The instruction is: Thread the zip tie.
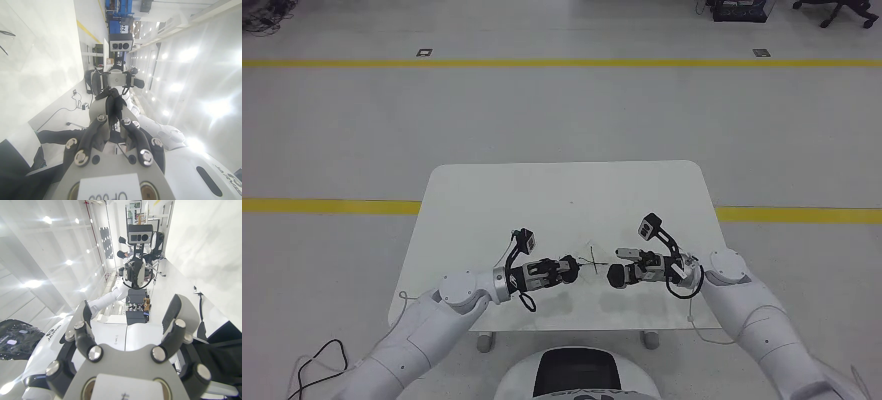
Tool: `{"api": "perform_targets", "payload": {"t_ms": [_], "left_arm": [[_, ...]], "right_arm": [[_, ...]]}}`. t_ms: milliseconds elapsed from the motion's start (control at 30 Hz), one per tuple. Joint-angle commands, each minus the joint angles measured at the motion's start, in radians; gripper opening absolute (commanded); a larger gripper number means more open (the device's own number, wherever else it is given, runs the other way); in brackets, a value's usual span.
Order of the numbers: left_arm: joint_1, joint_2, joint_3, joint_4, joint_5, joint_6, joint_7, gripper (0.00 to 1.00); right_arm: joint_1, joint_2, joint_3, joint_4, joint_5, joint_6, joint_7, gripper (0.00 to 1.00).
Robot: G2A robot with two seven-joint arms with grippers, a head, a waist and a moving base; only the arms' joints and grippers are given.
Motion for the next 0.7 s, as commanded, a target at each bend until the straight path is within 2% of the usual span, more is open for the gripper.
{"api": "perform_targets", "payload": {"t_ms": [0,500,533,600,667], "left_arm": [[0.000,0.000,0.000,0.000,0.000,0.000,0.000,0.00],[0.001,0.000,0.000,-0.001,0.001,0.000,0.004,0.00],[0.002,0.000,0.004,-0.005,0.024,-0.004,0.015,0.00],[0.008,0.002,0.009,-0.018,0.128,-0.017,0.068,0.00],[0.036,0.003,0.002,-0.055,0.169,-0.017,0.100,0.00]], "right_arm": [[0.000,0.000,0.000,0.000,0.000,0.000,0.000,1.00],[0.000,0.000,0.000,0.000,0.000,0.000,0.000,1.00],[0.000,0.000,0.000,0.000,0.000,0.000,0.000,1.00],[0.000,0.000,0.000,0.000,0.000,0.000,0.000,1.00],[0.000,0.000,0.000,0.000,0.000,0.000,0.000,1.00]]}}
